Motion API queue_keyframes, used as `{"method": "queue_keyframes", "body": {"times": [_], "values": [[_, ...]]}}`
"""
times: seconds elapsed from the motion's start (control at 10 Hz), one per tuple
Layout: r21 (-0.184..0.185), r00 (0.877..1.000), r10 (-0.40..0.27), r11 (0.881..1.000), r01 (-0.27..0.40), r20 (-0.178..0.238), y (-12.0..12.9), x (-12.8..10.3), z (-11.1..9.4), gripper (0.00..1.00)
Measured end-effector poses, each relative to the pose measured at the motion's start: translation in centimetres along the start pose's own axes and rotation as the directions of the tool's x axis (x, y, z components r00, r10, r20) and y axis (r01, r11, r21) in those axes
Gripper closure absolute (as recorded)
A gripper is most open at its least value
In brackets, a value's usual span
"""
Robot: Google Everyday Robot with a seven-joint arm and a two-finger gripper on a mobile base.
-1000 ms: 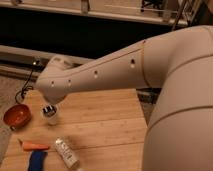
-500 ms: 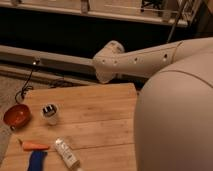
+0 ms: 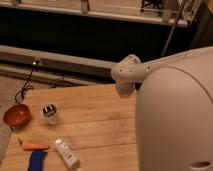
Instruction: Move the arm in a circular motion
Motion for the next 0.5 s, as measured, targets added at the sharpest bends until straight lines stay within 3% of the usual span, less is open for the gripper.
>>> {"method": "queue_keyframes", "body": {"times": [0.2, 0.3, 0.5], "values": [[0.104, 0.999, 0.012, 0.994, -0.015, 0.03, -2.8, -2.7, -1.3, 1.0], [0.123, 0.999, 0.004, 0.992, -0.01, 0.043, -3.5, -3.7, -1.9, 1.0], [0.119, 0.993, -0.026, 0.993, 0.012, 0.118, -4.5, -6.6, -2.5, 1.0]]}}
